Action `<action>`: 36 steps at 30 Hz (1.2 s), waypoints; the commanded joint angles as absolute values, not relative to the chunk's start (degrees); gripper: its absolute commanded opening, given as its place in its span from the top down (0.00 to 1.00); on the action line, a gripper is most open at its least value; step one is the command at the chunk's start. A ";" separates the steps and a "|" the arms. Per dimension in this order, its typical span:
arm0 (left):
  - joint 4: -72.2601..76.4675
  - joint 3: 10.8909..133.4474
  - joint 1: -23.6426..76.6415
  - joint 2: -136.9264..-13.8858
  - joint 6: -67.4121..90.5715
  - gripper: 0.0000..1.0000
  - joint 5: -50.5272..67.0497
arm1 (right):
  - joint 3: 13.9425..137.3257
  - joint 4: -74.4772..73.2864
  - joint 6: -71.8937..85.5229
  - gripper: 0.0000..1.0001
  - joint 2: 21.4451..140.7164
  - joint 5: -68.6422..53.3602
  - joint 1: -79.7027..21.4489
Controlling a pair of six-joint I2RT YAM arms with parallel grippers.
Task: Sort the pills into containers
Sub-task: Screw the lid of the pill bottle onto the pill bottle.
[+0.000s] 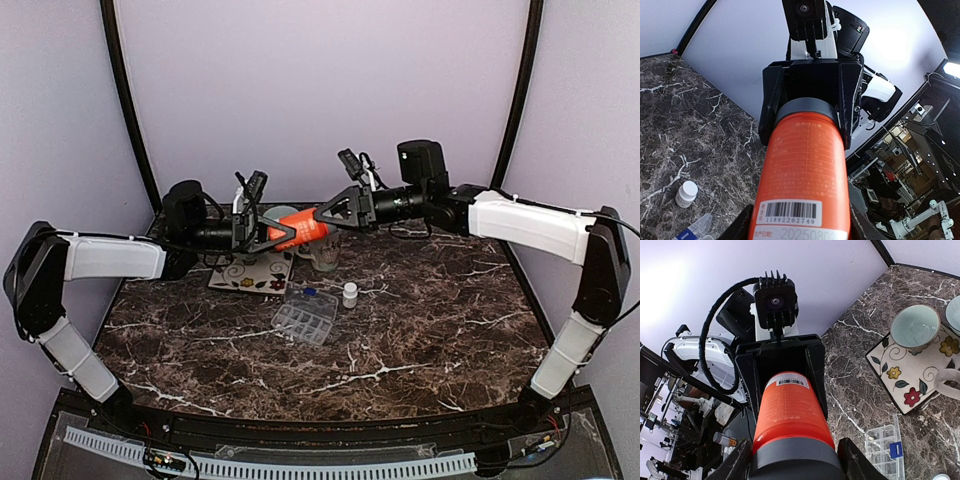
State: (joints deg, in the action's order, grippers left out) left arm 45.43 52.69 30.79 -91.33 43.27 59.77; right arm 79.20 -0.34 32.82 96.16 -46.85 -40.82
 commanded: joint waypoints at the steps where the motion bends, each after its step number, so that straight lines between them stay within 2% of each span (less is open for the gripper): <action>1: 45.83 58.13 34.92 -89.33 37.80 0.93 52.73 | 81.21 4.34 39.53 0.72 99.82 -47.82 -45.83; 15: 50.71 60.76 36.85 -90.58 38.71 0.93 52.21 | 82.84 7.77 43.10 0.73 102.35 -48.81 -45.43; 17: 49.82 61.06 36.91 -90.33 37.47 0.93 51.32 | 83.58 6.56 48.40 0.77 102.63 -49.76 -45.43; 27: 47.90 59.91 37.23 -86.99 32.55 0.93 40.72 | 85.38 2.01 48.32 0.80 102.42 -46.72 -45.34; 36: 47.11 59.01 38.70 -84.81 29.00 0.93 32.37 | 86.69 -0.42 48.31 0.88 102.09 -44.41 -45.34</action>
